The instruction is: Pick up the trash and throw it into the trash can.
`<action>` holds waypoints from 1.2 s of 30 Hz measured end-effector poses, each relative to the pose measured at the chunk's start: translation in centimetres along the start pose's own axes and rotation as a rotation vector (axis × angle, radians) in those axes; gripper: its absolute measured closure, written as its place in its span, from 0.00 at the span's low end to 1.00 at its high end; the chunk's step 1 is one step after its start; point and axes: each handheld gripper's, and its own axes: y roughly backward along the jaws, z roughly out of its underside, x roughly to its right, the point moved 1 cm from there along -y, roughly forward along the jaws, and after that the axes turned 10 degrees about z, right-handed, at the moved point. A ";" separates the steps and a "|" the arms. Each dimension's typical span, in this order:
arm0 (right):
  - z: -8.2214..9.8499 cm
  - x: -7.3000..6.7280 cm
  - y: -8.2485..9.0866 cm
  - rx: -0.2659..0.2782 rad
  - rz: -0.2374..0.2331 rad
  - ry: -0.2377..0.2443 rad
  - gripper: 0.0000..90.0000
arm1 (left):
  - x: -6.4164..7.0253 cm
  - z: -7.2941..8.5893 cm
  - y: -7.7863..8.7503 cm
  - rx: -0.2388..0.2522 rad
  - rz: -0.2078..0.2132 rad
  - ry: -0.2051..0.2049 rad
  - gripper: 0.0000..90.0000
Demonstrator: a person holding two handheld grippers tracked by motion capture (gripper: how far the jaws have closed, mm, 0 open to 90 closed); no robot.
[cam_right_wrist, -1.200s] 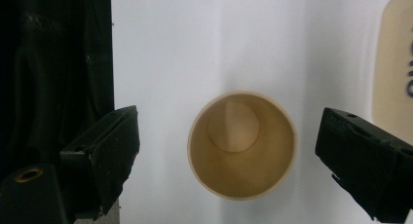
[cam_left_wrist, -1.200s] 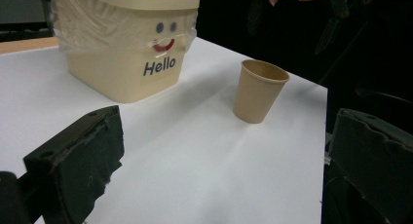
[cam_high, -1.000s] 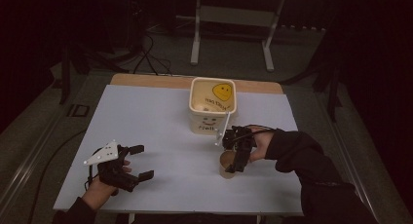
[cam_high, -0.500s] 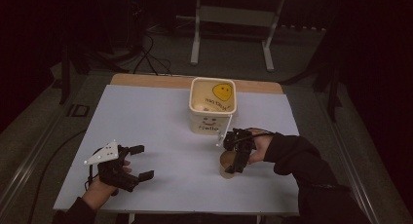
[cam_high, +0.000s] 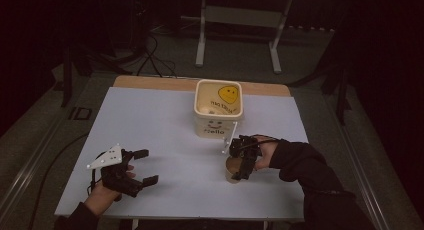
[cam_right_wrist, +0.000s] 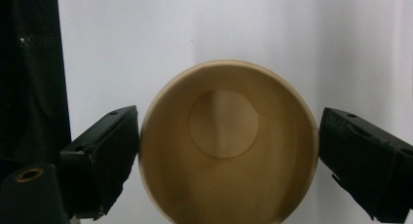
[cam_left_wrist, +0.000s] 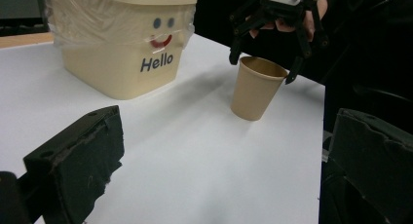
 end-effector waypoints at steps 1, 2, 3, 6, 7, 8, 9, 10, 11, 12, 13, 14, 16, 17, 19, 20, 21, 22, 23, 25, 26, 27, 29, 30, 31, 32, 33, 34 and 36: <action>0.1 0.0 -0.1 0.002 -0.002 0.002 0.10 | 0.0 0.0 0.0 0.000 0.000 0.001 0.01; 0.1 0.0 -0.2 0.003 -0.004 0.003 0.10 | 0.0 0.0 0.0 0.000 0.001 0.003 0.01; 0.2 0.0 -0.3 0.001 -0.010 0.006 0.10 | 0.0 0.0 0.0 -0.001 0.000 0.003 0.01; 0.3 0.0 -0.6 -0.005 -0.014 0.010 0.11 | 0.0 0.0 0.0 0.003 0.004 0.008 0.01; 0.3 0.0 -0.7 -0.005 -0.015 0.009 0.11 | 0.0 0.0 0.0 0.002 0.004 0.009 0.01; 0.3 0.0 -0.8 -0.007 -0.014 0.008 0.11 | 0.0 0.0 0.0 0.002 0.004 0.009 0.01; 0.3 -0.1 -0.9 -0.013 -0.023 0.009 0.13 | 0.0 0.0 0.0 0.002 0.005 0.009 0.01; 0.3 -0.2 -1.0 -0.018 -0.020 0.019 0.13 | 0.0 0.0 0.0 0.003 0.005 0.009 0.01; 0.2 -0.2 -1.1 -0.017 -0.021 0.020 0.15 | 0.0 0.0 0.0 0.003 0.004 0.008 0.01; 0.2 -0.2 -1.2 -0.019 -0.027 0.023 0.16 | 0.0 0.0 0.0 0.003 0.005 0.008 0.01; 0.2 -0.2 -1.3 -0.024 -0.021 0.030 0.18 | 0.0 0.0 0.0 0.003 0.005 0.009 0.01; 0.2 -0.2 -1.3 -0.025 -0.015 0.032 0.20 | -0.1 0.0 0.0 0.001 0.004 0.009 0.01; 0.2 -0.2 -1.2 -0.026 -0.018 0.030 0.21 | -0.1 0.0 0.0 0.001 0.006 0.010 0.01; 0.1 -0.1 -1.1 -0.026 -0.012 0.030 0.22 | -0.1 0.0 0.0 0.000 0.006 0.010 0.01; 0.1 -0.1 -1.0 -0.019 -0.027 0.026 0.23 | 0.0 0.0 0.0 0.000 0.005 0.009 0.01; 0.1 -0.1 -0.9 -0.015 -0.025 0.024 0.23 | 0.0 0.0 0.0 0.000 0.006 0.009 0.01; 0.1 -0.1 -0.7 -0.012 -0.032 0.028 0.24 | 0.0 0.0 0.0 0.000 0.005 0.010 0.01; 0.0 -0.1 -0.6 -0.007 -0.034 0.029 0.24 | 0.0 0.0 0.0 -0.001 0.004 0.009 0.01; 0.0 0.0 -0.4 -0.006 -0.038 0.026 0.24 | 0.0 0.0 0.0 -0.001 0.005 0.010 0.01; 0.0 0.0 -0.1 0.001 -0.041 0.025 0.24 | 0.0 0.0 0.0 0.000 0.004 0.009 0.01; -0.1 0.1 0.1 0.001 -0.045 0.025 0.24 | 0.0 0.0 0.0 0.001 0.005 0.009 0.01; -0.1 0.1 0.3 0.000 -0.045 0.029 0.24 | 0.0 0.0 0.0 0.001 0.005 0.010 0.01; -0.2 0.2 0.7 0.000 -0.049 0.027 0.25 | 0.0 0.0 -0.1 -0.001 0.005 0.009 0.01; -0.2 0.3 0.9 0.002 -0.053 0.029 0.25 | 0.0 0.0 -0.1 -0.001 0.006 0.011 0.01; -0.3 0.4 1.1 0.000 -0.053 0.027 0.25 | 0.0 0.0 -0.1 -0.001 0.005 0.009 0.01; -0.4 0.4 1.2 -0.003 -0.055 0.028 0.25 | 0.0 0.0 -0.1 -0.001 0.005 0.009 0.01; -0.4 0.4 1.5 -0.004 -0.058 0.035 0.25 | 0.0 0.0 -0.1 -0.001 0.005 0.009 0.01; -0.5 0.5 1.7 -0.006 -0.057 0.035 0.25 | -0.1 0.0 -0.1 -0.001 0.005 0.009 0.01; -0.7 0.6 2.2 -0.013 -0.058 0.039 0.25 | -0.1 0.0 0.0 0.000 0.006 0.010 0.01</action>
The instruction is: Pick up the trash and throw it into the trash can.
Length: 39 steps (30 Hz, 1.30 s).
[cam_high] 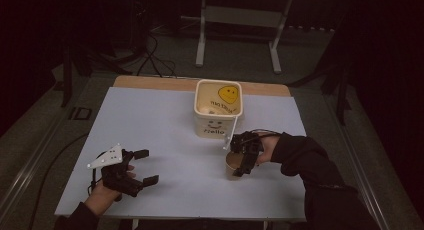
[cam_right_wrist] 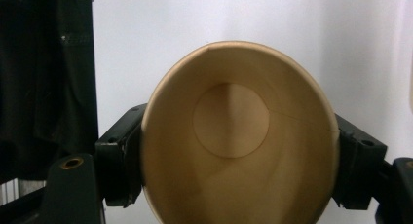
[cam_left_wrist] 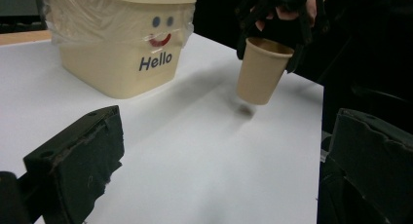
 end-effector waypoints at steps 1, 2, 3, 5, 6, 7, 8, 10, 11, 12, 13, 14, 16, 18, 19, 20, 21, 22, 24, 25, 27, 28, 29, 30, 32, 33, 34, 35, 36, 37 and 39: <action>-0.1 0.0 0.3 0.001 -0.002 0.003 0.26 | 0.0 0.0 0.0 -0.002 -0.001 -0.001 0.01; -0.2 0.1 0.6 0.002 -0.004 -0.002 0.26 | 0.0 0.0 0.0 -0.002 0.000 0.000 0.01; -0.3 0.2 0.9 0.001 -0.002 0.002 0.26 | 0.0 0.0 0.0 -0.002 0.000 0.000 0.01; -0.4 0.3 1.4 0.004 -0.003 0.008 0.26 | 0.0 0.0 0.0 -0.003 -0.002 -0.001 0.01; -0.4 0.4 1.7 0.009 -0.003 0.006 0.26 | 0.0 0.0 0.0 -0.001 -0.001 0.000 0.01; -0.4 0.4 1.9 0.010 -0.002 0.011 0.26 | 0.0 0.0 0.0 -0.001 -0.002 0.001 0.01; -0.5 0.5 2.2 0.015 0.000 0.012 0.26 | 0.0 0.0 0.0 -0.003 -0.003 0.001 0.01; -0.6 0.6 2.7 0.017 -0.004 0.009 0.26 | 0.0 0.0 0.0 -0.002 -0.003 0.002 0.01; -0.7 0.7 3.0 0.017 0.000 0.011 0.26 | 0.0 0.0 0.0 -0.002 -0.004 0.001 0.01; -0.7 0.7 3.1 0.015 -0.001 0.010 0.26 | 0.0 0.0 0.0 -0.002 -0.003 0.001 0.01; -0.8 0.8 3.3 0.011 -0.003 0.014 0.26 | 0.0 0.0 0.0 -0.002 -0.003 0.001 0.01; -0.9 0.8 3.5 0.009 -0.002 0.014 0.26 | 0.0 0.0 0.0 -0.002 -0.004 0.001 0.01; -1.0 0.9 3.8 0.005 -0.005 0.018 0.26 | 0.0 0.0 0.0 -0.001 -0.003 0.001 0.01; -1.2 1.0 4.2 0.005 0.002 0.015 0.26 | 0.0 0.0 0.0 0.000 -0.003 0.001 0.01; -1.3 1.1 4.4 0.007 0.002 0.020 0.26 | 0.0 0.0 0.0 0.000 -0.003 0.001 0.01; -1.4 1.2 4.6 0.009 0.004 0.021 0.26 | 0.0 0.0 0.0 -0.001 -0.004 -0.002 0.01; -1.5 1.2 4.8 0.012 0.003 0.018 0.26 | 0.0 0.0 0.0 -0.001 -0.004 -0.001 0.01; -1.6 1.3 5.0 0.014 0.004 0.019 0.26 | 0.0 0.0 0.0 -0.001 -0.003 -0.001 0.01; -1.8 1.4 5.5 0.013 0.009 0.020 0.26 | 0.0 0.0 0.0 -0.001 -0.003 -0.002 0.01; -1.9 1.4 5.7 0.015 0.009 0.024 0.26 | 0.0 0.0 0.1 0.000 -0.003 -0.001 0.01; -2.0 1.5 5.9 0.013 0.017 0.023 0.26 | 0.0 0.0 0.1 -0.001 -0.004 0.000 0.01; -2.1 1.6 6.3 0.013 0.020 0.021 0.26 | 0.0 0.0 0.0 0.000 -0.003 0.000 0.01; -2.2 1.8 6.4 0.016 0.023 0.022 0.27 | 0.0 0.0 0.0 0.001 -0.003 0.000 0.01; -2.3 1.8 6.6 0.018 0.021 0.020 0.27 | 0.0 0.0 0.0 0.001 -0.003 0.000 0.01; -2.5 2.0 6.9 0.025 0.025 0.021 0.27 | 0.0 0.0 0.0 0.002 -0.002 0.000 0.01; -2.5 2.0 7.1 0.024 0.025 0.021 0.27 | 0.0 0.0 0.0 0.001 -0.003 0.000 0.01; -2.6 2.1 7.2 0.024 0.031 0.020 0.27 | 0.0 0.0 0.0 0.001 -0.003 0.001 0.01; -2.7 2.2 7.3 0.024 0.028 0.015 0.27 | 0.0 0.0 0.0 0.002 -0.002 0.002 0.01; -2.8 2.2 7.3 0.026 0.031 0.022 0.27 | 0.0 0.0 0.0 0.001 -0.003 0.001 0.01; -2.8 2.3 7.4 0.023 0.035 0.020 0.27 | 0.0 0.0 0.0 0.001 -0.003 0.001 0.01; -3.0 2.5 7.5 0.019 0.035 0.021 0.27 | 0.0 0.0 0.0 0.001 -0.002 0.001 0.01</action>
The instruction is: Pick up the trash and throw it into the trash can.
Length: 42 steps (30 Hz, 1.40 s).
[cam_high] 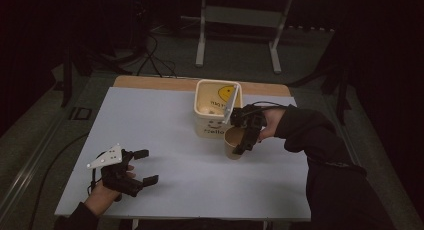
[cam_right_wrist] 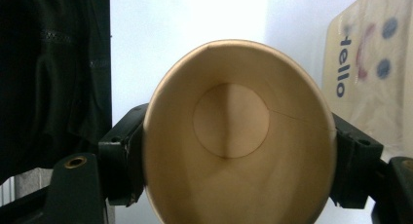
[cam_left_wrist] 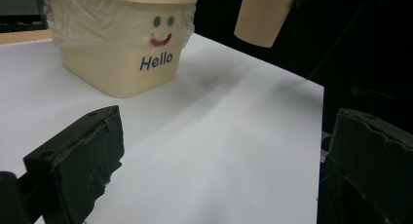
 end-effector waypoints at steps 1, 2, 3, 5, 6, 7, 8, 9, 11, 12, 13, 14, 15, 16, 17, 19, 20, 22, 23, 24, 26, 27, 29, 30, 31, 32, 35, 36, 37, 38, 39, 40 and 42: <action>-0.1 0.1 0.1 0.001 0.006 0.001 0.27 | 0.0 0.0 0.0 -0.001 -0.001 0.000 0.01; -0.2 0.2 0.2 0.002 0.008 0.005 0.27 | 0.0 0.0 0.0 -0.001 0.000 0.000 0.01; -0.3 0.2 0.3 0.003 0.015 0.004 0.27 | 0.0 0.0 0.0 -0.001 0.000 0.002 0.01; -0.5 0.4 0.6 0.006 0.018 0.008 0.27 | 0.0 0.0 0.0 -0.001 0.000 0.002 0.01; -0.6 0.4 0.7 0.007 0.024 0.012 0.27 | 0.0 0.0 0.0 0.000 0.000 0.002 0.01; -0.7 0.5 0.9 0.004 0.024 0.011 0.27 | 0.0 0.0 0.0 0.000 0.000 0.003 0.01; -0.8 0.6 0.9 0.004 0.023 0.016 0.27 | 0.0 0.0 0.0 0.000 -0.001 0.002 0.01; -0.9 0.7 1.0 0.002 0.026 0.015 0.27 | 0.0 0.0 0.0 0.001 -0.001 0.002 0.01; -1.1 0.9 1.1 -0.004 0.026 0.021 0.27 | 0.0 0.0 0.0 0.003 -0.001 0.003 0.01; -1.2 1.0 1.2 -0.007 0.027 0.015 0.27 | 0.0 0.0 0.1 0.003 -0.001 0.003 0.01; -1.3 1.1 1.3 -0.007 0.024 0.016 0.27 | 0.0 0.0 0.1 0.003 -0.001 0.003 0.01; -1.4 1.2 1.4 -0.008 0.028 0.019 0.27 | 0.0 0.0 0.1 0.003 0.000 0.003 0.01; -1.4 1.3 1.5 -0.007 0.028 0.019 0.27 | 0.0 0.0 0.1 0.003 0.000 0.004 0.01; -1.5 1.4 1.6 -0.008 0.026 0.017 0.27 | 0.0 0.0 0.1 0.003 0.000 0.004 0.01; -1.6 1.5 1.7 -0.007 0.030 0.015 0.27 | 0.0 0.0 0.1 0.003 0.001 0.004 0.01; -1.7 1.7 2.0 -0.005 0.030 0.017 0.27 | 0.0 0.0 0.1 0.004 0.001 0.006 0.01; -1.8 1.8 2.0 -0.003 0.033 0.018 0.27 | 0.0 0.0 0.1 0.005 0.002 0.007 0.01; -1.9 1.9 2.2 -0.007 0.034 0.018 0.27 | 0.0 0.0 0.1 0.005 0.001 0.008 0.01; -2.0 2.0 2.3 -0.007 0.034 0.018 0.27 | -0.1 0.0 0.1 0.002 0.002 0.008 0.01; -2.0 2.1 2.4 -0.009 0.033 0.017 0.27 | -0.1 0.0 0.1 0.002 0.002 0.007 0.01; -2.2 2.3 2.6 -0.013 0.036 0.018 0.27 | -0.1 0.0 0.0 0.000 0.003 0.006 0.01; -2.3 2.4 2.7 -0.015 0.037 0.022 0.27 | -0.1 0.0 0.0 0.000 0.003 0.006 0.01; -2.4 2.6 2.9 -0.015 0.039 0.026 0.27 | -0.1 0.0 0.0 0.000 0.002 0.006 0.01; -2.5 2.6 3.1 -0.016 0.040 0.026 0.27 | -0.1 0.0 0.1 0.002 0.002 0.009 0.01; -2.6 2.8 3.2 -0.012 0.043 0.030 0.27 | -0.1 0.0 0.1 0.002 0.001 0.008 0.01; -2.6 2.9 3.4 -0.011 0.046 0.030 0.27 | -0.1 0.0 0.1 0.002 0.001 0.008 0.01; -2.7 3.2 3.8 -0.011 0.055 0.033 0.27 | -0.1 0.0 0.1 0.001 0.001 0.008 0.01; -2.8 3.3 3.8 -0.007 0.056 0.031 0.27 | -0.1 0.0 0.1 0.002 0.001 0.009 0.01; -2.8 3.4 3.9 -0.006 0.056 0.030 0.27 | -0.1 0.0 0.1 0.002 0.001 0.010 0.01; -2.8 3.5 4.0 -0.005 0.055 0.028 0.27 | -0.1 0.0 0.1 0.002 0.001 0.010 0.01; -2.9 3.7 4.1 -0.003 0.057 0.026 0.27 | -0.1 0.1 0.1 0.002 0.000 0.010 0.01; -2.9 3.8 4.2 -0.008 0.056 0.022 0.27 | -0.1 0.1 0.1 0.002 0.000 0.010 0.01; -3.0 4.0 4.3 -0.009 0.055 0.029 0.27 | -0.1 0.1 0.1 0.001 -0.001 0.009 0.01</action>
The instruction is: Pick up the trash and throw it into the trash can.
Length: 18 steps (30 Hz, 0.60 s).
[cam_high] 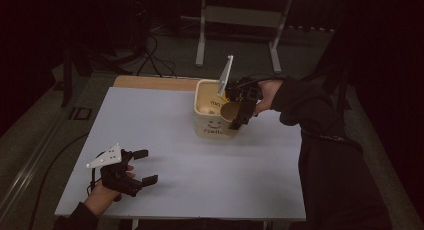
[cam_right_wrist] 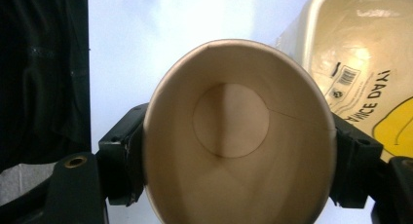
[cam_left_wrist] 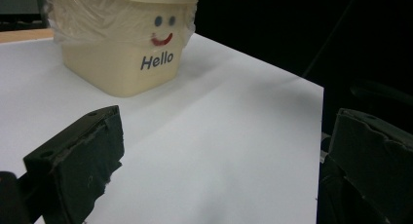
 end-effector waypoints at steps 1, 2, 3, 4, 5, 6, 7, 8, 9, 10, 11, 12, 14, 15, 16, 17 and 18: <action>0.0 0.1 0.1 -0.004 0.001 -0.001 0.27 | 0.0 0.0 0.0 0.000 0.000 0.001 0.01; -0.1 0.2 0.1 -0.006 0.000 0.000 0.27 | 0.0 0.0 0.0 -0.001 -0.001 0.000 0.01; -0.1 0.3 0.2 -0.004 0.003 0.002 0.27 | 0.0 0.0 0.0 -0.001 0.000 0.001 0.01; -0.2 0.5 0.3 -0.004 0.002 -0.003 0.27 | 0.0 0.0 0.0 -0.001 0.000 0.001 0.01; -0.2 0.6 0.3 0.000 0.002 0.002 0.27 | 0.0 0.0 0.1 0.000 -0.002 0.002 0.01; -0.2 0.7 0.4 0.003 0.002 -0.002 0.27 | 0.0 0.1 0.1 0.000 -0.001 0.002 0.01; -0.3 0.8 0.5 0.004 0.003 -0.002 0.27 | 0.0 0.1 0.1 0.000 -0.002 0.002 0.01; -0.3 1.0 0.6 0.003 0.001 -0.005 0.27 | 0.0 0.1 0.1 -0.001 -0.003 0.001 0.01; -0.4 1.1 0.6 0.009 0.004 -0.004 0.27 | 0.0 0.1 0.1 -0.001 -0.003 0.002 0.01; -0.4 1.3 0.7 0.008 0.004 -0.005 0.27 | 0.0 0.1 0.1 -0.001 -0.003 0.003 0.01; -0.5 1.4 0.8 0.010 0.005 -0.002 0.27 | 0.0 0.1 0.1 -0.002 -0.003 0.002 0.01; -0.6 1.5 0.8 0.012 0.007 -0.002 0.27 | 0.0 0.1 0.1 -0.002 -0.004 0.002 0.01; -0.7 1.8 0.8 0.014 0.008 0.006 0.27 | 0.1 0.1 0.2 -0.002 -0.004 0.005 0.01; -0.8 1.9 0.8 0.010 0.012 0.005 0.27 | 0.1 0.1 0.2 -0.002 -0.004 0.003 0.01; -0.9 1.9 0.8 0.007 0.009 0.005 0.27 | 0.1 0.1 0.2 -0.002 -0.004 0.001 0.01; -0.9 2.0 0.8 0.012 0.012 0.013 0.27 | 0.1 0.1 0.3 0.001 -0.004 0.003 0.01; -1.0 2.1 0.8 0.013 0.010 0.014 0.27 | 0.1 0.1 0.3 0.001 -0.005 0.003 0.01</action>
